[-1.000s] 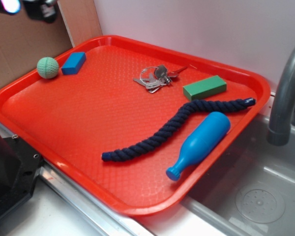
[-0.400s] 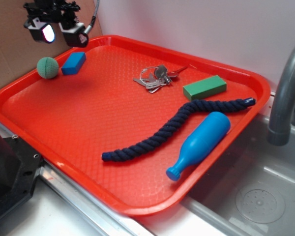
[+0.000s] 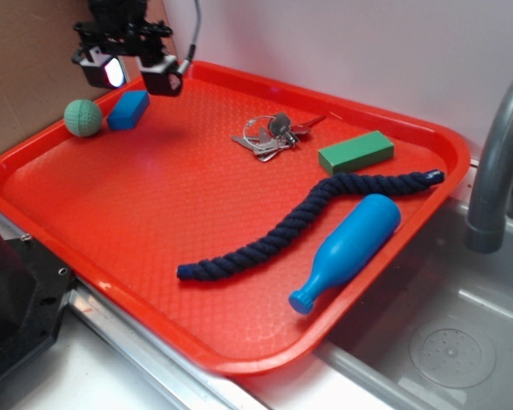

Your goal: Grab the blue block.

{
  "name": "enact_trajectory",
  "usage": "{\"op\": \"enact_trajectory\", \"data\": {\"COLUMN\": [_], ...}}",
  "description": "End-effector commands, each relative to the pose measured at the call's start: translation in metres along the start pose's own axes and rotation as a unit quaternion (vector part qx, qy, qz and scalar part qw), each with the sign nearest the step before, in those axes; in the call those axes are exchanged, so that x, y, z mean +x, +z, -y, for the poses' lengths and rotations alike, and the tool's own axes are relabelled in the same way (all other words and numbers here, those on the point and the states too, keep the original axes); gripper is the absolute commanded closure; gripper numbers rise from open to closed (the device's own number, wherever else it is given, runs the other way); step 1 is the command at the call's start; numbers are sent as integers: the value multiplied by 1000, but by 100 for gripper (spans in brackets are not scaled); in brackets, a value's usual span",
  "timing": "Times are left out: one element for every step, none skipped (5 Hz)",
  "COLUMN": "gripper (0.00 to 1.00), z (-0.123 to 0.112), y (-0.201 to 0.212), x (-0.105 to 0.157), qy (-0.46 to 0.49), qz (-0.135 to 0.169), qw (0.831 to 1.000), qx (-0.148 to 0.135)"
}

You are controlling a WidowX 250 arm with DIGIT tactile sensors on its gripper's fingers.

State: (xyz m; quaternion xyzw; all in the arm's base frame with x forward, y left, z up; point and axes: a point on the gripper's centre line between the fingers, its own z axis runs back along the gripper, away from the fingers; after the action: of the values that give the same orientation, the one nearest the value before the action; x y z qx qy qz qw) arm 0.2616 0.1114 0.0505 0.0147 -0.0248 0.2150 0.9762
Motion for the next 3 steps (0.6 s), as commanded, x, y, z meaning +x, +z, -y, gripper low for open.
{"op": "enact_trajectory", "data": {"gripper": [0,0,0], "z": [-19,-35,-38], "y": [-2,-7,-11], "x": [15,20,26], "qy": [103,89,79], "qz": [-7,7,8], "qw": [995,996,997], "qx": [-6,12,13]}}
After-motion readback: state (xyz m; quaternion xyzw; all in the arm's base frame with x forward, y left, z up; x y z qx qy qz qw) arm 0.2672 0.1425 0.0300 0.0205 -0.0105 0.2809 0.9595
